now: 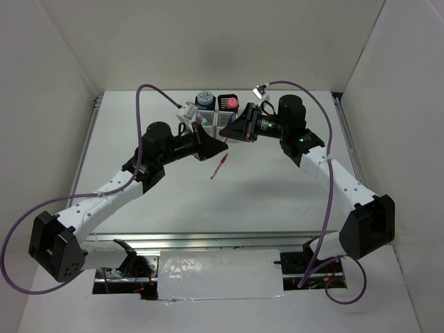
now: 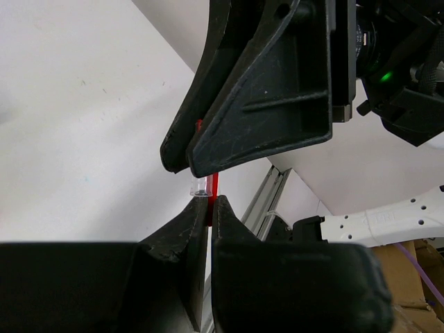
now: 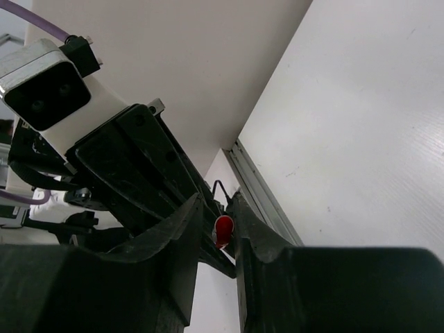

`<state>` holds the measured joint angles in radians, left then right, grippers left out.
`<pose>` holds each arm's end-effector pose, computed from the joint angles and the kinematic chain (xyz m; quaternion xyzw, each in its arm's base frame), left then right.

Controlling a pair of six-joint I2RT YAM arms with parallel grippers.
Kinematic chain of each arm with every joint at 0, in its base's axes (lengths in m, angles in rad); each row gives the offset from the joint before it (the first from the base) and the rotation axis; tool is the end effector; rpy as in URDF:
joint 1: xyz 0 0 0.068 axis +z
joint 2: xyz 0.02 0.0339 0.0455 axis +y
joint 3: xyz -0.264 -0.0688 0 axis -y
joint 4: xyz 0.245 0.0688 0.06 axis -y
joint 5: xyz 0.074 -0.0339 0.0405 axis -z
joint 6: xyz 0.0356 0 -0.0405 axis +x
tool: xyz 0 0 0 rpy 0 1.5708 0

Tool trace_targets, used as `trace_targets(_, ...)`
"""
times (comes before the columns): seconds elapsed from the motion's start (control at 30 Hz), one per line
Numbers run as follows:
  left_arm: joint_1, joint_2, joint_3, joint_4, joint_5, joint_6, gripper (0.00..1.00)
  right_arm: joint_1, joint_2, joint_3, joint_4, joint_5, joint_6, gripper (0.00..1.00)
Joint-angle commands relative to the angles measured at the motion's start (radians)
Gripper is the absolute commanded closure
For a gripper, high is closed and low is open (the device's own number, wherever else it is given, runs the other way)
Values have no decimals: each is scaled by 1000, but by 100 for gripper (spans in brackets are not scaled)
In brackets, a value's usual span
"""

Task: Sort the stationery into containers
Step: Pick up the pen cap from the center of the board, then pick up the pen from the storage box.

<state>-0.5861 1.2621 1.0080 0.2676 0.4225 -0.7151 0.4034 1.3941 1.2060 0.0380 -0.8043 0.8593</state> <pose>0.2406 -0.1772 0.3629 0.1047 0.6949 -0.5387 0.4647 0.2871 0.1504 0.3718 -0.0910 0.7373 0.5937 0.3093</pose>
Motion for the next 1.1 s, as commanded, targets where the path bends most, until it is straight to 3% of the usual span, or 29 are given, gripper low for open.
trace_targets(0.0,-4,11,44,76,-5,-20,100,12,0,18,39,4,4,70)
trace_targets(0.2,-4,16,47,78,-7,-20,100,12,3,18,30,14,-3,85)
trace_targets(0.3,-4,20,47,79,-1,-23,99,11,5,20,28,17,-5,99)
trace_targets(0.33,-4,20,47,73,2,-18,94,11,5,24,20,17,-12,100)
trace_targets(0.37,-4,17,49,64,2,-11,76,3,5,27,17,19,-17,100)
trace_targets(0.43,-4,10,60,-2,7,43,58,-15,3,32,8,11,-28,100)
trace_targets(0.47,-4,2,70,-48,12,77,43,-49,-7,35,2,-1,-42,100)
trace_targets(0.6,0,37,231,-451,-1,380,32,-176,-53,40,-107,-13,-166,100)
trace_targets(0.67,22,11,215,-537,-65,422,17,-231,-79,38,-157,-3,-284,100)
trace_targets(0.7,25,2,207,-551,-92,460,4,-280,-105,33,-206,19,-330,100)
trace_targets(0.87,19,75,243,-675,-221,650,1,-397,-161,12,-343,77,-489,100)
trace_targets(1.07,34,278,379,-820,-151,767,1,-472,-216,-25,-400,89,-577,100)
